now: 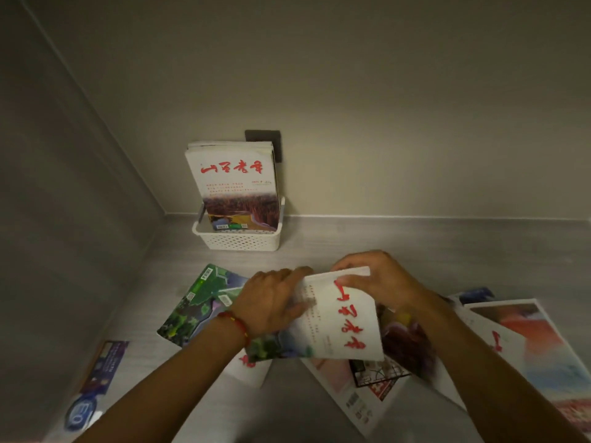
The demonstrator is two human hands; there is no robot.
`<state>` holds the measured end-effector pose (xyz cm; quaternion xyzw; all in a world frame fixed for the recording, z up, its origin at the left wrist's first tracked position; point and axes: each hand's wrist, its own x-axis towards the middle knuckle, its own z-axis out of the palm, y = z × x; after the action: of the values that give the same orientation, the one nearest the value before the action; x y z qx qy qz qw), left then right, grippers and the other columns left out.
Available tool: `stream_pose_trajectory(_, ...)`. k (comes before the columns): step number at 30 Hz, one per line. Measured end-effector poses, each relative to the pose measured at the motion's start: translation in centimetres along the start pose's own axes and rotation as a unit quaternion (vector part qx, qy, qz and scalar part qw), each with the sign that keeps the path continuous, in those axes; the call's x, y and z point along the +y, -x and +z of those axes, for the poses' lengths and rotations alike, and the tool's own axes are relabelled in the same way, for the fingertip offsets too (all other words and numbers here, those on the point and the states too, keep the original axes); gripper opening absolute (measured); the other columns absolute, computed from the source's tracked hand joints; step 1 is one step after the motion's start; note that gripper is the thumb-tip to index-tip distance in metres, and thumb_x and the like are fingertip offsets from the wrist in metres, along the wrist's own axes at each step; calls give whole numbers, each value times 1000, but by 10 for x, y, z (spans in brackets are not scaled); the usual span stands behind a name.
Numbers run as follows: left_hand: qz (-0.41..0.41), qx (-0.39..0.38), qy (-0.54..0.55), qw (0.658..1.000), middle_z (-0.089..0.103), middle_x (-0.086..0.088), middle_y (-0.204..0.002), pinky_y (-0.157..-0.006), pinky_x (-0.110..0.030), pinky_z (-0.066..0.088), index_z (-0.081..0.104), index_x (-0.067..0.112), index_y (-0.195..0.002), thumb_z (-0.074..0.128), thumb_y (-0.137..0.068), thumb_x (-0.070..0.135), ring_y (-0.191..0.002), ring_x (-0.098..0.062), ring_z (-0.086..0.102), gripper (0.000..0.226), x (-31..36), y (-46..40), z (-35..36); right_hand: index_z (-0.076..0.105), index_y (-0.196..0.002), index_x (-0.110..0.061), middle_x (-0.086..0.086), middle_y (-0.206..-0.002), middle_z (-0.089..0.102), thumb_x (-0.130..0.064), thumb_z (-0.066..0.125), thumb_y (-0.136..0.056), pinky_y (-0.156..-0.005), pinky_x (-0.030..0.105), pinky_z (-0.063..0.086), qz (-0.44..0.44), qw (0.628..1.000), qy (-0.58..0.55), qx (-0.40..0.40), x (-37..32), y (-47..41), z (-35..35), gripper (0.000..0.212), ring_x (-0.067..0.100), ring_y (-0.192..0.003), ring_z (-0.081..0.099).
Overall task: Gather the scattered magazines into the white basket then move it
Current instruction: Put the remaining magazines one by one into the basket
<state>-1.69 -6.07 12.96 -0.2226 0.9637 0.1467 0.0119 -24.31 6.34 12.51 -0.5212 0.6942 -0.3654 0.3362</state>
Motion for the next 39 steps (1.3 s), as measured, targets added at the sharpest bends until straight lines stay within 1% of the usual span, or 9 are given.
stream_pose_trajectory(4, -39, 2, 242, 969, 71, -1, -118, -85, -39, 61, 56, 27, -121, 48, -101, 31, -106, -19, 68, 22, 16, -7, -8, 71, -100, -30, -7, -84, 77, -48, 78, -74, -57, 26, 57, -14, 993, -62, 96, -11, -4, -28, 33, 12, -72, 76)
stream_pose_trajectory(11, -151, 127, 516, 834, 75, -2, -108, -74, -35, 63, 64, 18, -116, 49, -101, 10, -103, -22, 71, 22, 17, -7, 0, 52, -126, -34, -7, -119, 66, -57, 48, -94, -79, 19, 48, 86, 965, -12, 247, 28, 10, -49, 39, -7, -94, 60)
stream_pose_trajectory(13, -164, 129, 592, 779, 76, -2, -109, -68, -29, 62, 64, 20, -117, 48, -101, 7, -97, -22, 74, 26, 11, -4, 2, 56, -126, -24, 4, -117, 69, -61, 43, -95, -91, 41, 55, 166, 946, -173, 219, 35, 14, -32, 50, 14, -99, 67)
stream_pose_trajectory(16, -175, 125, 632, 744, 72, -9, -119, -71, -35, 63, 60, 12, -127, 48, -101, 8, -100, -25, 73, 28, -2, 1, 7, 61, -131, -19, 12, -131, 64, -67, 42, -92, -109, 58, 39, 214, 837, -498, 76, 31, 15, -1, 65, 33, -125, 57)
stream_pose_trajectory(18, -193, 123, 629, 743, 69, -10, -125, -83, -48, 61, 58, 10, -128, 48, -101, 9, -111, -30, 69, 29, -10, 3, 9, 66, -123, -28, 6, -129, 67, -58, 50, -91, -102, 51, 47, 202, 851, -481, 65, 23, 15, 15, 47, 26, -120, 63)
stream_pose_trajectory(23, -224, 140, 618, 740, 69, -9, -125, -92, -59, 56, 59, 12, -125, 51, -101, 23, -113, -31, 67, 28, -45, 13, 2, 68, -106, -35, -9, -114, 72, -36, 55, -98, -79, 25, 56, 128, 981, -103, 103, -2, -20, 31, 15, 7, -99, 70)
stream_pose_trajectory(27, -228, 176, 565, 773, 70, -1, -122, -87, -54, 59, 58, 21, -114, 46, -102, 37, -108, -26, 69, 24, -86, 13, -19, 71, -113, -17, 3, -109, 75, -25, 69, -91, -84, 40, 60, 70, 986, -23, 147, -37, -65, 32, 24, 18, -94, 72)
stream_pose_trajectory(33, -201, 313, 415, 831, 71, 9, -98, -65, -14, 57, 67, 14, -90, 57, -97, 21, -84, -5, 70, 15, -169, -21, -77, 74, -96, -13, 8, -96, 77, -33, 58, -96, -44, 3, 43, 15, 970, 105, 217, -99, -153, 30, 27, -3, -56, 62)
stream_pose_trajectory(39, -220, 316, 349, 854, 74, -5, -106, -69, -27, 59, 72, 4, -93, 60, -92, 20, -92, -20, 71, 20, -250, -61, -100, 72, -110, -10, 10, -109, 75, -38, 60, -94, -51, 9, 41, -5, 958, 154, 243, -127, -221, 37, 34, 17, -72, 65)
